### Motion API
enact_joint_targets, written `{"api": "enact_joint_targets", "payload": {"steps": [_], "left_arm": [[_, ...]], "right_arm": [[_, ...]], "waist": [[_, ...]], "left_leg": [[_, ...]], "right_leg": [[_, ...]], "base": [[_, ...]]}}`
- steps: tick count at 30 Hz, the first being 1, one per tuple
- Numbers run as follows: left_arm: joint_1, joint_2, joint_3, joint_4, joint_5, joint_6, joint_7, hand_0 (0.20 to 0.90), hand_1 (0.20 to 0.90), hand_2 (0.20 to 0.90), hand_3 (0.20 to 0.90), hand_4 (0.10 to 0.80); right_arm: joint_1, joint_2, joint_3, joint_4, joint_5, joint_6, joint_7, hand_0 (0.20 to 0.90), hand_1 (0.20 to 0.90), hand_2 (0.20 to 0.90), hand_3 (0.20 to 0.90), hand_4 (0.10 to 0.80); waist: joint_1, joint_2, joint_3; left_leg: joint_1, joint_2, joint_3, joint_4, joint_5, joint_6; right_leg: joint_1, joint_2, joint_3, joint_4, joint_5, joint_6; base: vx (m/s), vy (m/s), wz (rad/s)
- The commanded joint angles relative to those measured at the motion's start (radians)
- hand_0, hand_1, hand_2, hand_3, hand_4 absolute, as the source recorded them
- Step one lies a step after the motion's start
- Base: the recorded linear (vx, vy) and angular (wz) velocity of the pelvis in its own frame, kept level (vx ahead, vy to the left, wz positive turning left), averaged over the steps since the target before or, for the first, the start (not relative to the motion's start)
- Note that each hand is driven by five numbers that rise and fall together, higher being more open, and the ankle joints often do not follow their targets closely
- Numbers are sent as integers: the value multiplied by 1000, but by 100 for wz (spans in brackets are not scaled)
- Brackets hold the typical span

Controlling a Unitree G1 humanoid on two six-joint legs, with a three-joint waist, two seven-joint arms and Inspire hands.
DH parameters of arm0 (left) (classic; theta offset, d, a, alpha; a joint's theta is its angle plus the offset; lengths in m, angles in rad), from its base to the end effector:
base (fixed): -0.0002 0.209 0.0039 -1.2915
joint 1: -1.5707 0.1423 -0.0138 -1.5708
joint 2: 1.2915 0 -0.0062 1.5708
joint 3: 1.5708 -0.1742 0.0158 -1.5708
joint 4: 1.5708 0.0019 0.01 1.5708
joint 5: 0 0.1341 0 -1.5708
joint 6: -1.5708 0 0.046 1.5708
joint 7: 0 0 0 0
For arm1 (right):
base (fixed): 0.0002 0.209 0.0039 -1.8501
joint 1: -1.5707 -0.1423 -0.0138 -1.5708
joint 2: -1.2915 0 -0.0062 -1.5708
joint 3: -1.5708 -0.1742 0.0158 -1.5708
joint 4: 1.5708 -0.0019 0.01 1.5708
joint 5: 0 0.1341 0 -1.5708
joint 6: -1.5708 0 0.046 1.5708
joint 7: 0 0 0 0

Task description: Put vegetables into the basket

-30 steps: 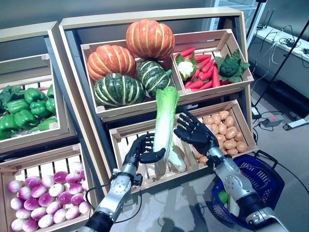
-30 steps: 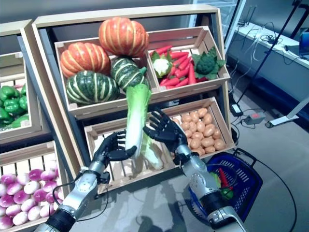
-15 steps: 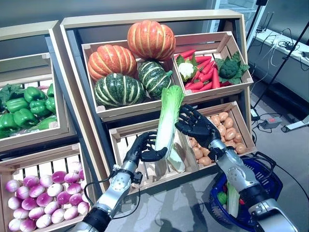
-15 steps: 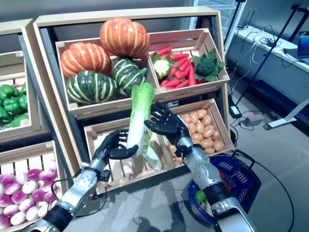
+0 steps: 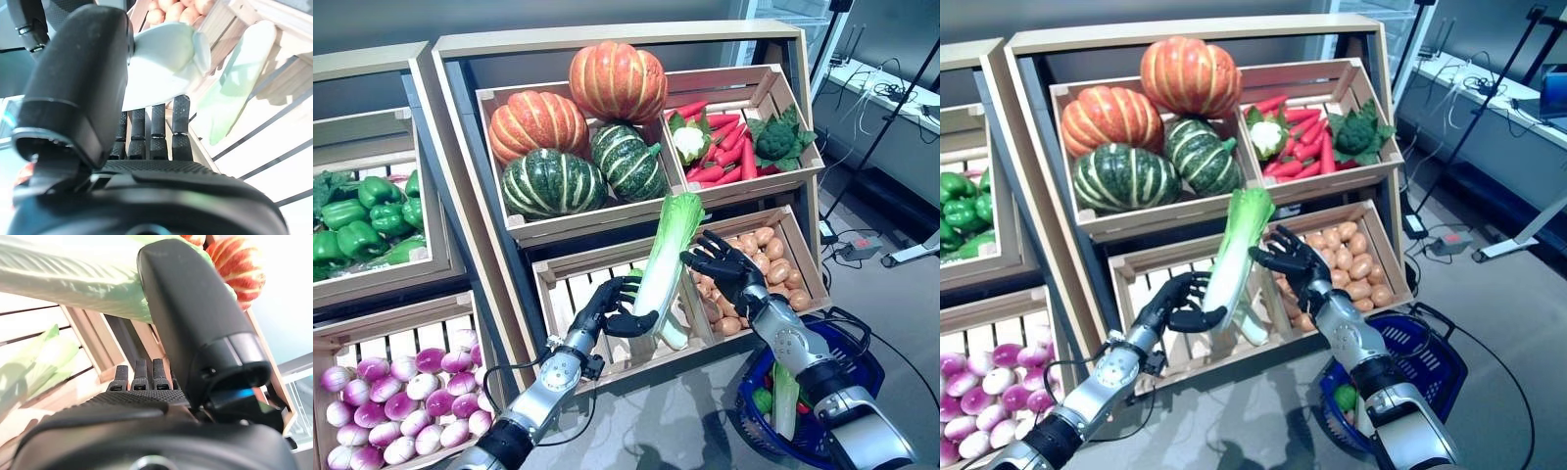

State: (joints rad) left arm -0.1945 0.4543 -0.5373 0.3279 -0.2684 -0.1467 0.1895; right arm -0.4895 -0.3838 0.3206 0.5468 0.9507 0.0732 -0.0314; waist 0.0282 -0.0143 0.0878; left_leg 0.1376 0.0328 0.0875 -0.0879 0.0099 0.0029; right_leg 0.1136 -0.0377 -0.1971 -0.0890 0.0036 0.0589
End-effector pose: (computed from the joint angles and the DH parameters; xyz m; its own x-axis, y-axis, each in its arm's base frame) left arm 0.2118 0.1574 0.0206 0.9632 -0.2170 -0.1589 0.2539 0.9283 0.2716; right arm 0.2792 -0.1723 0.0632 0.9561 0.1774 -0.2331 -0.0688 0.9096 0.4098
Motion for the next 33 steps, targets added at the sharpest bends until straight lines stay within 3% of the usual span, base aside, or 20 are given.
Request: {"api": "enact_joint_targets", "payload": {"steps": [1,12,20,23,27,33], "left_arm": [[-260,-58,-128,-207,53,-181,-48,300,300,300,300,400],[-290,-72,-176,-240,-11,-170,-86,300,300,300,300,400],[-277,-78,-185,-229,-77,-188,-146,300,300,300,300,400],[-271,-72,-182,-229,-98,-197,-171,300,300,300,300,400],[-253,-53,-178,-229,-139,-218,-214,300,300,300,300,400],[-225,-43,-185,-217,-166,-218,-245,300,300,300,300,400]], "right_arm": [[-242,53,13,82,-28,-35,-71,900,900,900,900,800],[-328,80,50,138,-22,-27,-30,900,900,900,900,800],[-335,84,65,74,158,-19,187,900,900,900,900,800],[-330,81,59,61,271,50,284,900,900,900,900,800],[-318,76,49,33,500,179,553,900,900,900,900,800],[-326,71,24,-25,605,202,701,900,900,900,900,800]], "waist": [[15,-18,-82],[27,-16,-78],[34,-19,-81],[37,-21,-85],[45,-21,-93],[57,-25,-103]], "left_leg": [[-25,-33,-7,1,-37,21],[-29,-35,-20,1,-36,21],[-29,-36,-32,1,-37,19],[-29,-36,-33,1,-37,18],[-28,-35,-36,1,-37,17],[-26,-38,-50,1,-40,17]], "right_leg": [[-17,-31,28,2,41,-6],[-17,-31,26,2,39,-10],[-14,-32,17,2,33,-10],[-13,-32,13,2,31,-9],[-9,-33,2,2,27,-7],[-3,-34,-7,2,21,-4]], "base": [[0,0,0],[0,0,0],[0,0,0],[-5,-4,4],[-8,-3,6],[0,-4,5]]}}
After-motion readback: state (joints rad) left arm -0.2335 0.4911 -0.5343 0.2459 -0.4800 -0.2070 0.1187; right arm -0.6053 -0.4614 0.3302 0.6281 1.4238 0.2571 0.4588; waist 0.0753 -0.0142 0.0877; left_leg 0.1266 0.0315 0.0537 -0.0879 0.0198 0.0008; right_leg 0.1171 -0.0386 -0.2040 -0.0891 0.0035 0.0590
